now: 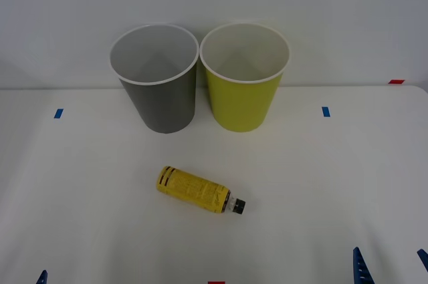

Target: Put cans in the gray bin and PET bottles in the light green bin.

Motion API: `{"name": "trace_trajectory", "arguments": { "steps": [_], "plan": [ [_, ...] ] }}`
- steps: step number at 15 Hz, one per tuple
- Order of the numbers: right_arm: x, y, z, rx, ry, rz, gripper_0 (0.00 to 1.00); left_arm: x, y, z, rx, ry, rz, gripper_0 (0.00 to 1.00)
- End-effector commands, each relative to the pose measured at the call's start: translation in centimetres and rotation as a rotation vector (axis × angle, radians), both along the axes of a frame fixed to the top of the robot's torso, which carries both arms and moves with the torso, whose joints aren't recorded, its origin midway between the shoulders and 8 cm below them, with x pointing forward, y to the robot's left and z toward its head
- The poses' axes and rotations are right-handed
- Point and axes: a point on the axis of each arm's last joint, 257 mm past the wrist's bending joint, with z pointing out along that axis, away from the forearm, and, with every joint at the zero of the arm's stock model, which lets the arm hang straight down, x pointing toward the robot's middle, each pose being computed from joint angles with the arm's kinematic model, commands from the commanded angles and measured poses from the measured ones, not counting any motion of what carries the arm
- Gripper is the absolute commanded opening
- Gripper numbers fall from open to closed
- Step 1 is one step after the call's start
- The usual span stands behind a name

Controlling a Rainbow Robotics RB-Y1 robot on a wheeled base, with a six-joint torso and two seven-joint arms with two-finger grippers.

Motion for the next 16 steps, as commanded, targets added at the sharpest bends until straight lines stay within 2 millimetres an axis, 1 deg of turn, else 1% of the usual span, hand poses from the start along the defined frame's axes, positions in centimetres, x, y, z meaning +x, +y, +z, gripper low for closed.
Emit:
{"name": "trace_trajectory", "arguments": {
  "steps": [1, 16],
  "plan": [
    [0.00, 0.00, 0.00, 0.000, 0.000, 0.000, 0.98, 0.00, 0.00, 0.00, 0.000, 0.000, 0.000, 1.00],
    [0.00, 0.00, 0.00, 0.000, 0.000, 0.000, 0.98, 0.00, 0.00, 0.00, 0.000, 0.000, 0.000, 1.00]
  ]
}}
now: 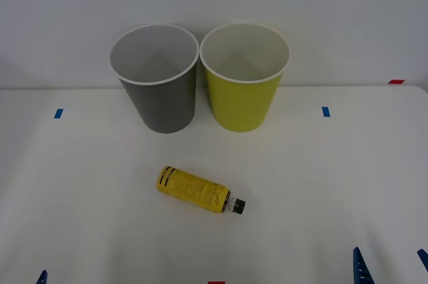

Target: Put cans in the gray bin and PET bottles in the light green bin.

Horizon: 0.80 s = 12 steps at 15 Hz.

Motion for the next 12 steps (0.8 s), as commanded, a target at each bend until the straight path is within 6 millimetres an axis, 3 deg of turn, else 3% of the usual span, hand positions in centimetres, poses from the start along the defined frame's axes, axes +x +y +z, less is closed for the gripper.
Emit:
{"name": "trace_trajectory", "arguments": {
  "steps": [1, 12],
  "plan": [
    [0.00, 0.00, 0.00, 0.000, 0.000, 0.000, 0.98, 0.00, 0.00, 0.00, 0.000, 0.000, 0.000, 1.00],
    [0.00, 0.00, 0.00, 0.000, 0.000, 0.000, 0.98, 0.00, 0.00, 0.00, 0.000, 0.000, 0.000, 1.00]
  ]
}}
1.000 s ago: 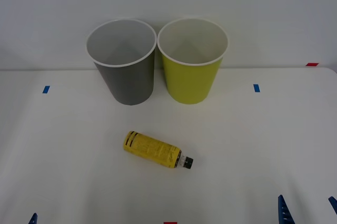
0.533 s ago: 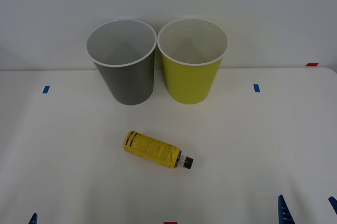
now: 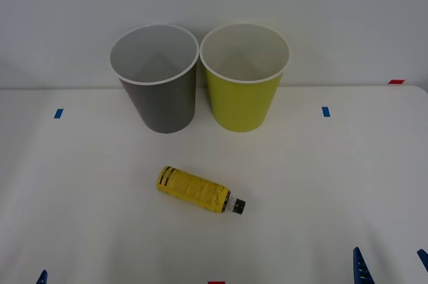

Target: Put cans in the gray bin and PET bottles in the light green bin.

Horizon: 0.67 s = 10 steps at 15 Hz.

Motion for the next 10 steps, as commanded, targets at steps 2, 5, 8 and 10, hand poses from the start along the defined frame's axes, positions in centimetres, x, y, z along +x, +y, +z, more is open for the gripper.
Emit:
{"name": "trace_trajectory", "arguments": {
  "steps": [2, 5, 8, 10],
  "plan": [
    [0.00, 0.00, 0.00, 0.000, 0.000, 0.000, 0.98, 0.00, 0.00, 0.00, 0.000, 0.000, 0.000, 1.00],
    [0.00, 0.00, 0.00, 0.000, 0.000, 0.000, 0.98, 0.00, 0.00, 0.00, 0.000, 0.000, 0.000, 1.00],
    [0.00, 0.00, 0.00, 0.000, 0.000, 0.000, 0.98, 0.00, 0.00, 0.00, 0.000, 0.000, 0.000, 1.00],
    [0.00, 0.00, 0.00, 0.000, 0.000, 0.000, 0.98, 0.00, 0.00, 0.00, 0.000, 0.000, 0.000, 1.00]
  ]
}}
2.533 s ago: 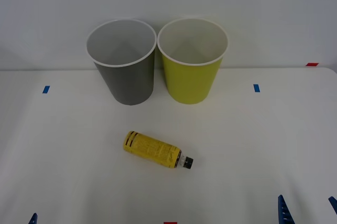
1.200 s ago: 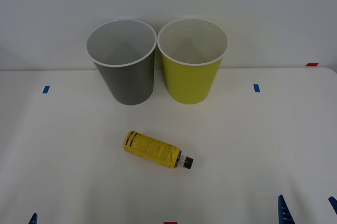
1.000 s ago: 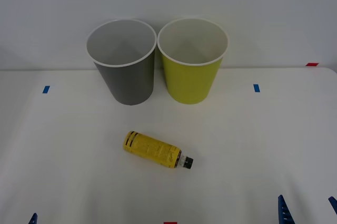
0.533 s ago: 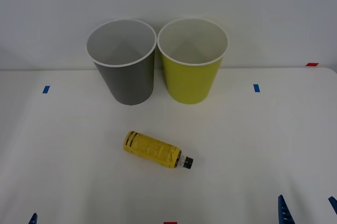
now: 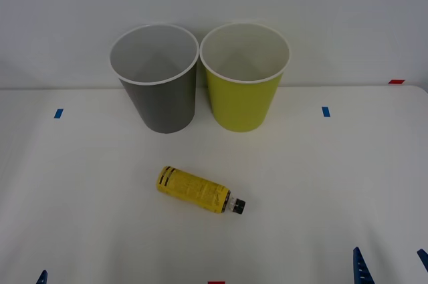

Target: Put cans in the gray bin and PET bottles in the light green bin.

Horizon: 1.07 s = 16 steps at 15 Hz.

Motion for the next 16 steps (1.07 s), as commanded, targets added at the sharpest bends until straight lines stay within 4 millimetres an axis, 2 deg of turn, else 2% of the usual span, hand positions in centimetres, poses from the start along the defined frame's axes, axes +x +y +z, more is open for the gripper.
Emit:
{"name": "trace_trajectory", "arguments": {
  "steps": [1, 11, 12, 13, 16],
  "plan": [
    [0.0, 0.0, 0.0, 0.000, 0.000, 0.000, 0.98, 0.0, 0.0, 0.0, 0.000, 0.000, 0.000, 1.00],
    [0.0, 0.0, 0.0, 0.000, 0.000, 0.000, 0.98, 0.0, 0.0, 0.0, 0.000, 0.000, 0.000, 1.00],
    [0.0, 0.0, 0.0, 0.000, 0.000, 0.000, 0.98, -0.2, -0.2, -1.6, -0.014, 0.030, 0.002, 1.00],
    [0.0, 0.0, 0.0, 0.000, 0.000, 0.000, 0.98, -0.6, -0.2, -2.0, -0.034, 0.035, 0.009, 1.00],
    [0.0, 0.0, 0.0, 0.000, 0.000, 0.000, 0.98, 0.4, -0.8, -1.5, -0.064, 0.020, -0.050, 1.00]
  ]
}}
